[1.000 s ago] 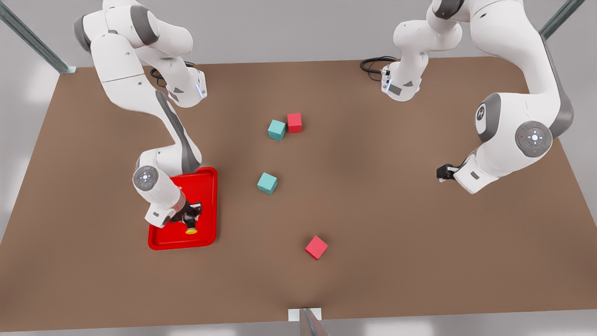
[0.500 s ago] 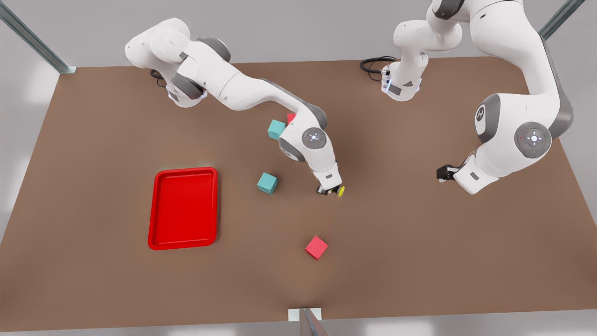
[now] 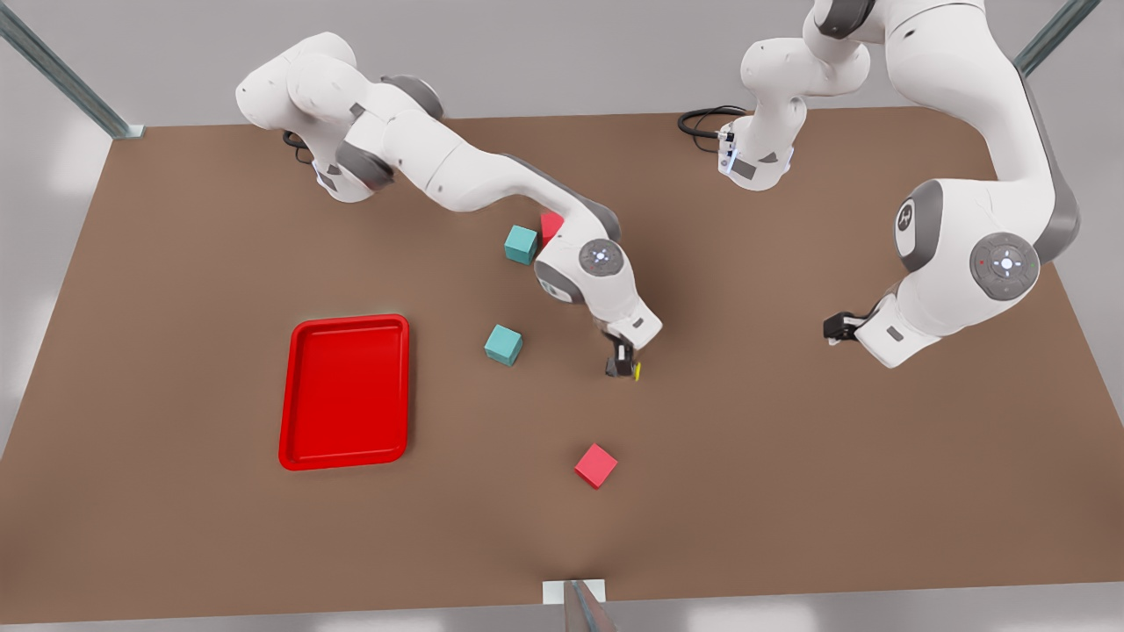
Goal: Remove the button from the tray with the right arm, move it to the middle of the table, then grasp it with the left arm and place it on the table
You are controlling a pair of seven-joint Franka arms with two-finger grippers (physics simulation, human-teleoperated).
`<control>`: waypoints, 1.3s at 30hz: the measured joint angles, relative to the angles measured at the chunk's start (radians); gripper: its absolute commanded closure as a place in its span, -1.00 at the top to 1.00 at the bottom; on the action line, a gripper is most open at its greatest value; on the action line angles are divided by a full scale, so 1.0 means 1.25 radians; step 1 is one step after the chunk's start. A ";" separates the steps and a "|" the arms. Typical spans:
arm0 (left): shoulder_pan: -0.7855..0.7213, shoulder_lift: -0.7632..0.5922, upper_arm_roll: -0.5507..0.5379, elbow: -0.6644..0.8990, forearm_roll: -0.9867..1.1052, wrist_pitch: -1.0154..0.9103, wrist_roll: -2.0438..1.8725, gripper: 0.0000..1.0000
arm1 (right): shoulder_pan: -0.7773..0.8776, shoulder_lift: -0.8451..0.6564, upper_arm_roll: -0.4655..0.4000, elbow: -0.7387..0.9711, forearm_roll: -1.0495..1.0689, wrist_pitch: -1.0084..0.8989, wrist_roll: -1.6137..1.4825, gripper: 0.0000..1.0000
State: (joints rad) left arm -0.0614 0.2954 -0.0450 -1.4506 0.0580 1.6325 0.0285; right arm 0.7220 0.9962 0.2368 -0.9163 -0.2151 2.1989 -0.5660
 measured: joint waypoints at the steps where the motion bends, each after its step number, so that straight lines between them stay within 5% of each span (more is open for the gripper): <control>1: 0.000 0.002 0.001 0.001 -0.001 0.005 -0.001 1.00 | -0.051 -0.065 0.002 -0.015 0.001 -0.033 -0.005 1.00; 6: -0.061 0.063 -0.031 0.092 -0.007 0.024 -0.116 1.00 | -0.449 -0.412 -0.007 -0.235 0.075 -0.203 0.034 1.00; 9: -0.202 0.095 -0.036 0.115 -0.006 0.024 -0.282 1.00 | -0.528 -0.492 -0.063 -0.250 0.093 -0.349 0.125 1.00; 13: -0.357 0.163 -0.036 0.127 0.015 0.008 -0.556 1.00 | -0.607 -0.682 -0.153 -0.515 0.102 -0.382 0.212 1.00; 23: -0.354 0.419 -0.027 0.192 0.005 0.156 -1.104 1.00 | -0.566 -0.667 -0.197 -0.526 0.109 -0.369 0.395 1.00; 39: -0.402 0.442 -0.027 0.057 0.033 0.361 -1.579 1.00 | -0.565 -0.649 -0.196 -0.510 0.111 -0.358 0.543 1.00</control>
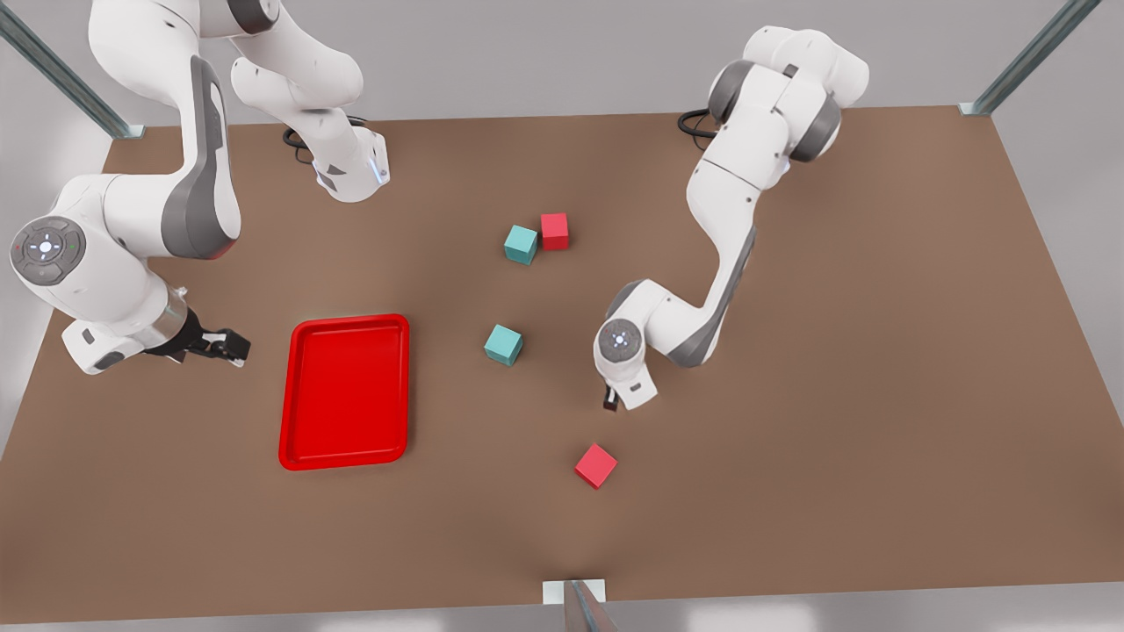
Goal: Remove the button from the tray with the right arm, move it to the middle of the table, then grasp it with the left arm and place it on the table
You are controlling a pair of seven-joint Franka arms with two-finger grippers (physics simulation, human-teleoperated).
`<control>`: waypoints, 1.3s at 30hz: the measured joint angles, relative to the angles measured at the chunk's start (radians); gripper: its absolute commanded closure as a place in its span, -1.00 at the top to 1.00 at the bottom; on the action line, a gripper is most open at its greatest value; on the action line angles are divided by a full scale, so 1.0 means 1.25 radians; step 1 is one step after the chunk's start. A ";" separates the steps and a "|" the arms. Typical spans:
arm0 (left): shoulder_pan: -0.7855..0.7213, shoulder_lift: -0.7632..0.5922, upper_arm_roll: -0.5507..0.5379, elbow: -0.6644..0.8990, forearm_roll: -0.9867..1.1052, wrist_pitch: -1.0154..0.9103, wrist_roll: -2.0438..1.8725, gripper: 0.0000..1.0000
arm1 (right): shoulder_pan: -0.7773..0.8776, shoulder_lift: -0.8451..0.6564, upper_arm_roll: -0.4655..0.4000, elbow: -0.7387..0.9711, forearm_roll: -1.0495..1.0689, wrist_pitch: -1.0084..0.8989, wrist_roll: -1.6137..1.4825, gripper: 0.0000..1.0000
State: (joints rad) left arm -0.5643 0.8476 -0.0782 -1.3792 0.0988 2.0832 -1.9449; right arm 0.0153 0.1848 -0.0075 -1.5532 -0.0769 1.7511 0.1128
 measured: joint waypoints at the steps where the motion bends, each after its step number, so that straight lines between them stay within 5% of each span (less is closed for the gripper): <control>1: -0.001 -0.014 0.000 -0.028 0.005 0.011 -0.018 1.00 | 0.000 0.000 0.000 0.000 0.000 0.000 0.006 1.00; 27: -0.006 -0.038 -0.011 -0.146 0.033 0.152 -0.219 1.00 | 0.011 0.000 0.001 0.005 0.001 0.000 0.081 1.00; 31: -0.006 -0.038 -0.011 -0.146 0.032 0.155 -0.230 0.58 | 0.011 0.000 0.001 0.005 0.001 0.000 0.085 1.00; 35: -0.004 -0.038 -0.011 -0.146 0.031 0.157 -0.238 -0.09 | 0.011 0.000 0.001 0.005 0.002 0.000 0.089 1.00; 39: -0.001 -0.039 -0.010 -0.145 0.028 0.154 -0.240 -0.18 | 0.012 0.000 0.001 0.006 0.002 0.000 0.092 1.00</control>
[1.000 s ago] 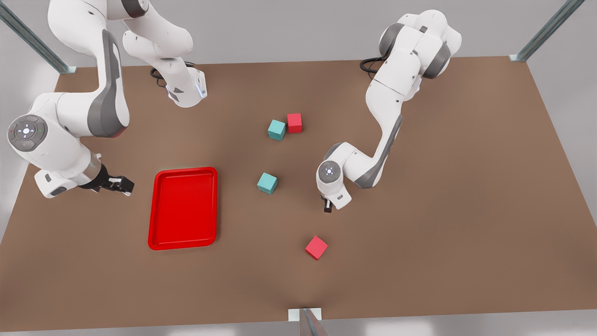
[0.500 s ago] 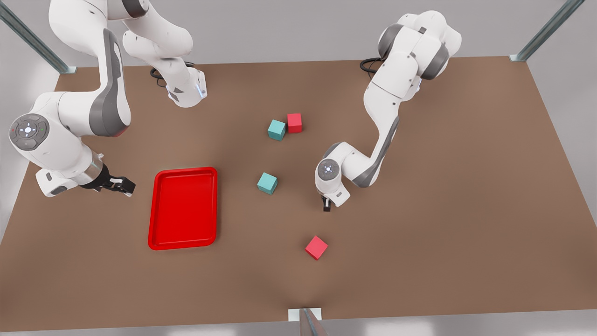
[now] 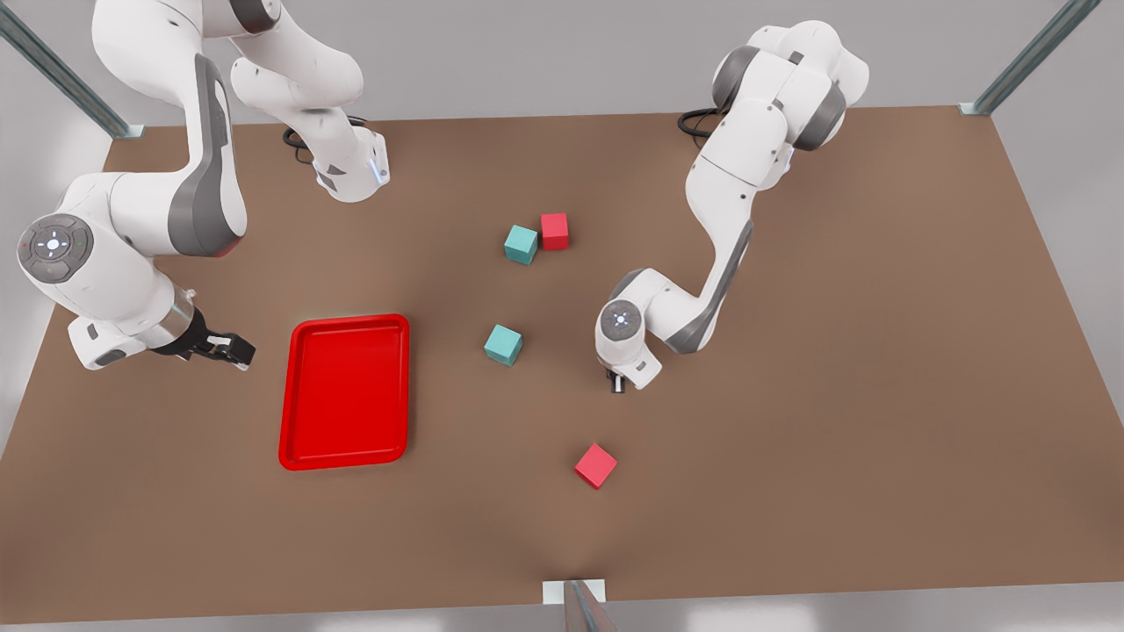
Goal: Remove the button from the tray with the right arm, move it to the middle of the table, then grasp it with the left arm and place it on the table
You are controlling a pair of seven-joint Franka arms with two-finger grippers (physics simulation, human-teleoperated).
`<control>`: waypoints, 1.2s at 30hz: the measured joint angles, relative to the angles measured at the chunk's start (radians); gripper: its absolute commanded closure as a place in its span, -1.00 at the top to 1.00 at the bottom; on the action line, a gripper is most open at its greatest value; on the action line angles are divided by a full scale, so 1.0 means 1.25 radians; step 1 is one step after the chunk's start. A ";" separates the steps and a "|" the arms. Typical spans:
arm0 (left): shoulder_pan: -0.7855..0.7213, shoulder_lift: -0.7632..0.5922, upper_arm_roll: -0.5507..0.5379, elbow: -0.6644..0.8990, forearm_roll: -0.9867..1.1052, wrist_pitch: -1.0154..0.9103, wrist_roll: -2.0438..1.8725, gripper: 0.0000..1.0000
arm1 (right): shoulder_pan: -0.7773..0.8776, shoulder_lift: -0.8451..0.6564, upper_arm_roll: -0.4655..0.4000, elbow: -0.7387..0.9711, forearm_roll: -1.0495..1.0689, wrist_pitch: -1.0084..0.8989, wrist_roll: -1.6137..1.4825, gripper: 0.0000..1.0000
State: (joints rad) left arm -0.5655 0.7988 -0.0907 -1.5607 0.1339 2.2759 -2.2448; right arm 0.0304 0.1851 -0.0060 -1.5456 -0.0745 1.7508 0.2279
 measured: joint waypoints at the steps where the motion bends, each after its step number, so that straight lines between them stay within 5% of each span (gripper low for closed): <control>1: 0.001 -0.001 0.000 0.000 0.000 -0.002 0.000 -0.18 | 0.000 0.000 0.000 0.000 0.000 0.000 0.001 1.00; 9: 0.007 -0.048 0.005 0.002 0.016 -0.063 0.016 -0.17 | 0.000 0.000 0.001 0.000 0.000 0.000 0.005 1.00; 19: 0.007 -0.043 0.092 -0.003 0.355 -0.250 0.025 -0.17 | -0.002 0.000 0.004 0.000 0.000 0.001 0.008 1.00; 36: 0.011 0.151 0.221 0.004 0.775 -0.462 -0.156 -0.17 | -0.001 0.001 0.011 0.001 0.000 0.001 0.010 1.00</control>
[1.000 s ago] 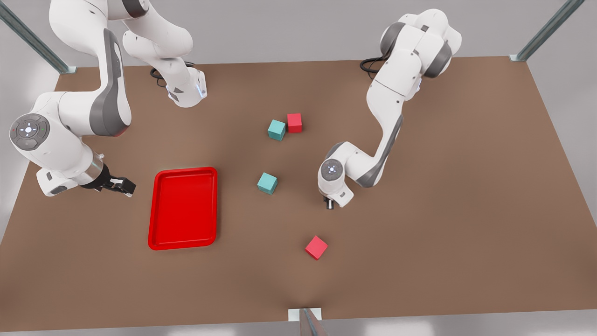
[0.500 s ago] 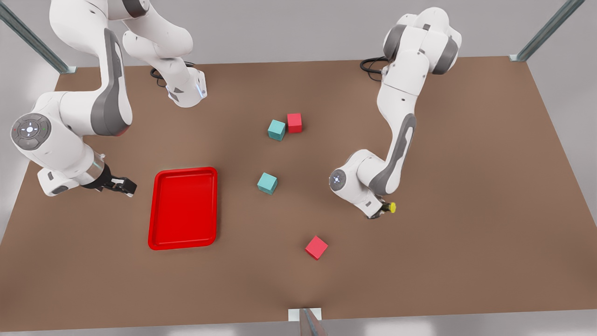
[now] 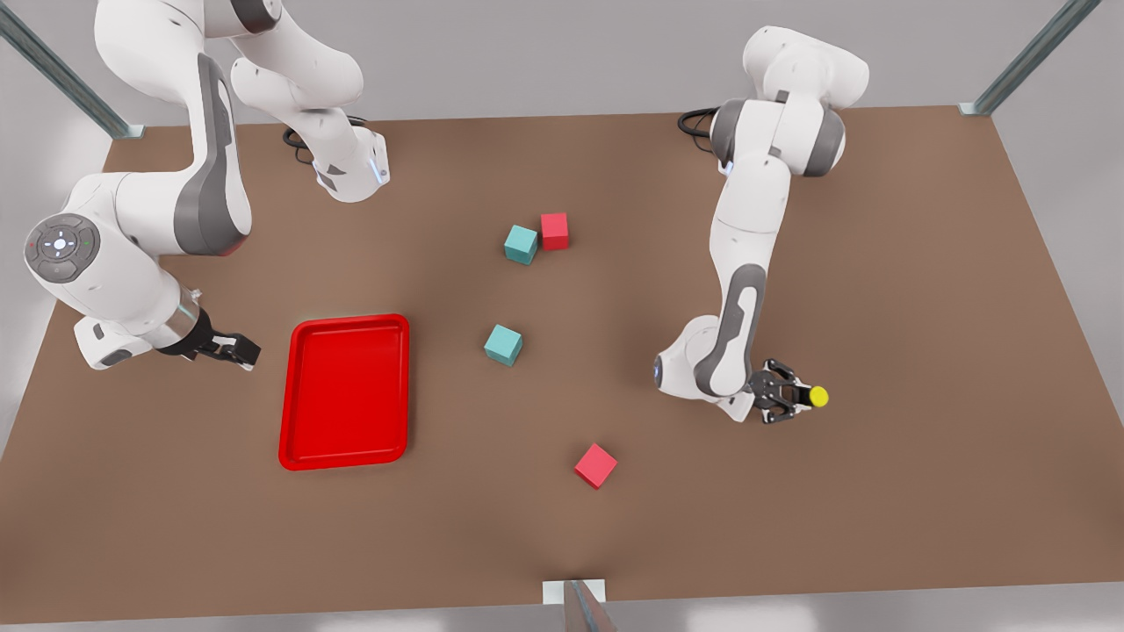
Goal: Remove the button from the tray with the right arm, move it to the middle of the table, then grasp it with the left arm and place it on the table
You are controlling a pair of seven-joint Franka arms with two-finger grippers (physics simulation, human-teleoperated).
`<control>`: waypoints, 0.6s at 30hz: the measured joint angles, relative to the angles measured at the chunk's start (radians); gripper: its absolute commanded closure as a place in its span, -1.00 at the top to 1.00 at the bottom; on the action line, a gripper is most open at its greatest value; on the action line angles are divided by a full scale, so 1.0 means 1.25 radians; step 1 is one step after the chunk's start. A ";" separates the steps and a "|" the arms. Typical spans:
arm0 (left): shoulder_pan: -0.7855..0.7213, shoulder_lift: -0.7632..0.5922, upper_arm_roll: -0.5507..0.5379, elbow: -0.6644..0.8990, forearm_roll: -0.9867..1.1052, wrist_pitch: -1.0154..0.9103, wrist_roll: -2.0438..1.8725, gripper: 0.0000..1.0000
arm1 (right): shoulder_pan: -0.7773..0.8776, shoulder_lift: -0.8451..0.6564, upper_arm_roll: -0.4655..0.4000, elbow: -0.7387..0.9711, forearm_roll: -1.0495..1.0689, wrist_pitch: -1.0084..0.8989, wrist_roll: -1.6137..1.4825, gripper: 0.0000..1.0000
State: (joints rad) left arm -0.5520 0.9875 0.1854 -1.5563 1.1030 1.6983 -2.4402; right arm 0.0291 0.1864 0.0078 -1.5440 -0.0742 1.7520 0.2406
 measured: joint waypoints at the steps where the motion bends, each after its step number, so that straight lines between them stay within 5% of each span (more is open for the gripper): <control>1: 0.002 0.001 0.001 0.000 0.005 -0.003 -0.011 -0.17 | 0.000 0.000 0.000 0.000 0.000 0.000 0.000 1.00; 13: 0.007 0.043 0.001 0.009 0.026 -0.015 -0.110 -0.16 | 0.000 0.000 0.000 -0.001 0.000 0.000 0.000 1.00; 14: 0.007 0.044 0.001 0.009 0.028 -0.015 -0.116 -0.01 | 0.000 0.000 0.000 -0.001 0.000 0.000 0.001 1.00; 15: 0.007 0.043 0.002 0.009 0.030 -0.015 -0.121 1.00 | 0.000 0.000 0.000 0.000 0.000 0.000 0.001 1.00; 18: 0.006 0.042 0.002 0.010 0.035 -0.016 -0.134 1.00 | 0.000 0.000 0.000 0.000 0.000 0.000 0.001 1.00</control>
State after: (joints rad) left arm -0.5443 1.0404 0.1877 -1.5439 1.1473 1.6787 -2.6079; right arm 0.0291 0.1863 0.0078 -1.5438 -0.0742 1.7522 0.2413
